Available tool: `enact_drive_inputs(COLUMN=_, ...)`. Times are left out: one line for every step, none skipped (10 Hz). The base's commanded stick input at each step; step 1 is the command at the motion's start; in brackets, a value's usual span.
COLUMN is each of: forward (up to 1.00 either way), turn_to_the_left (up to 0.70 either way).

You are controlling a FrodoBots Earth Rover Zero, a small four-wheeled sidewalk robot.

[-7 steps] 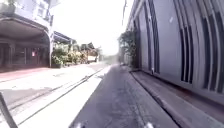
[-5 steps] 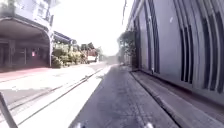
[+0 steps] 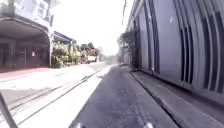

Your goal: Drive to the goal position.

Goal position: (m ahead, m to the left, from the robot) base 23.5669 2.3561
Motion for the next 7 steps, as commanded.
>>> enact_drive_inputs(forward=0.7, turn_to_the_left=0.0)
enact_drive_inputs(forward=0.7, turn_to_the_left=0.0)
enact_drive_inputs(forward=0.7, turn_to_the_left=0.0)
enact_drive_inputs(forward=0.7, turn_to_the_left=0.0)
enact_drive_inputs(forward=0.7, turn_to_the_left=0.0)
enact_drive_inputs(forward=0.7, turn_to_the_left=0.0)
enact_drive_inputs(forward=0.7, turn_to_the_left=0.0)
